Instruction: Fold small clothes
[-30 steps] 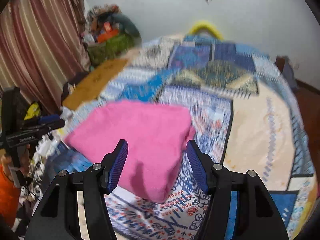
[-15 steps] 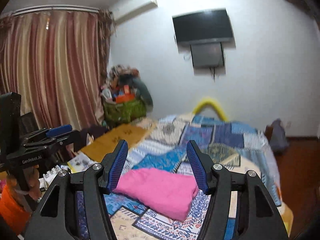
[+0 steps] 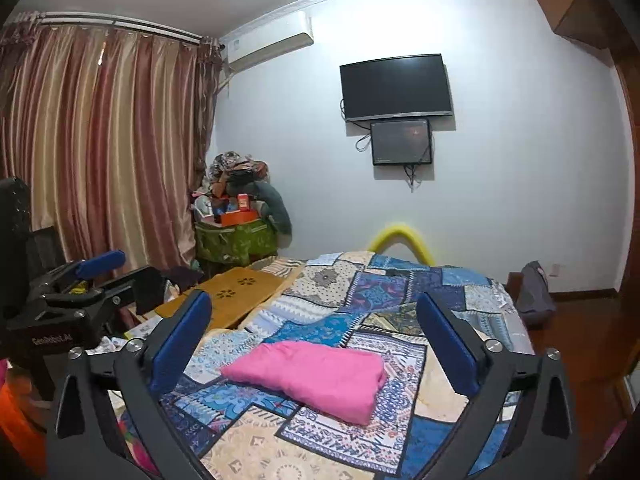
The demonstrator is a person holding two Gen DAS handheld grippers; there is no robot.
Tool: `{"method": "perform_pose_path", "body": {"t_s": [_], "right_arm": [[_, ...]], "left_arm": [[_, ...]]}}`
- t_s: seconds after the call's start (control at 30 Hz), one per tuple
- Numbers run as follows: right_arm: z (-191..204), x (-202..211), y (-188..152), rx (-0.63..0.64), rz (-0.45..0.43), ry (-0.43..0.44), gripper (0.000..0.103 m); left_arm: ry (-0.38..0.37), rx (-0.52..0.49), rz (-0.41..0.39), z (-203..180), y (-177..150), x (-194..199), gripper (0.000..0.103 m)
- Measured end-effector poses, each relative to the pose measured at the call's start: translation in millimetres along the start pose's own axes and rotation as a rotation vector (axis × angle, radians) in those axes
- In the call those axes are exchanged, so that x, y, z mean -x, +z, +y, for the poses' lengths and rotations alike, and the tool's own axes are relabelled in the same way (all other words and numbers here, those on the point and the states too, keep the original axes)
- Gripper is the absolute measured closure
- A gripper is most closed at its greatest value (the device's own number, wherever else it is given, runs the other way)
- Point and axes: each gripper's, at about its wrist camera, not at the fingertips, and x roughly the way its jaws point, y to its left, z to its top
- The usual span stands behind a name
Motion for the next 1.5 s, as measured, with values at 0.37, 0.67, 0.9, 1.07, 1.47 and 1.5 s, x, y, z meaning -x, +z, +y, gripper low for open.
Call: {"method": "perform_pose_path", "body": {"t_s": [0.37, 0.67, 0.9, 1.07, 1.47, 1.5], "right_arm": [[0.2, 8.3, -5.3, -0.004, 0.009, -0.001, 0.001], [0.9, 5.0, -9.7, -0.008, 0.038, 0.003, 0.000], [1.3, 3.8, -11.1, -0.011, 0.049, 0.002, 0.000], [0.2, 4.2, -12.2, -0.016, 0.052, 0.001, 0.000], [-2.8, 5.4, -13.3, -0.028, 0.054, -0.006, 0.000], [-3.1, 5.4, -13.1, -0.029, 0.055, -0.006, 0.000]], "left_arm": [[0.008, 0.013, 0.004, -1.1, -6.2, 4.7, 0.000], [0.008, 0.036, 0.033, 4.6, -11.0, -4.4, 0.000], [0.007, 0.038, 0.048, 6.6, -13.6, -8.1, 0.000], [0.006, 0.030, 0.051, 4.5, -14.8, -9.2, 0.000], [0.002, 0.012, 0.049, 1.3, -15.4, -9.0, 0.000], [0.000, 0.012, 0.049, 1.5, -15.6, -8.7, 0.000]]}}
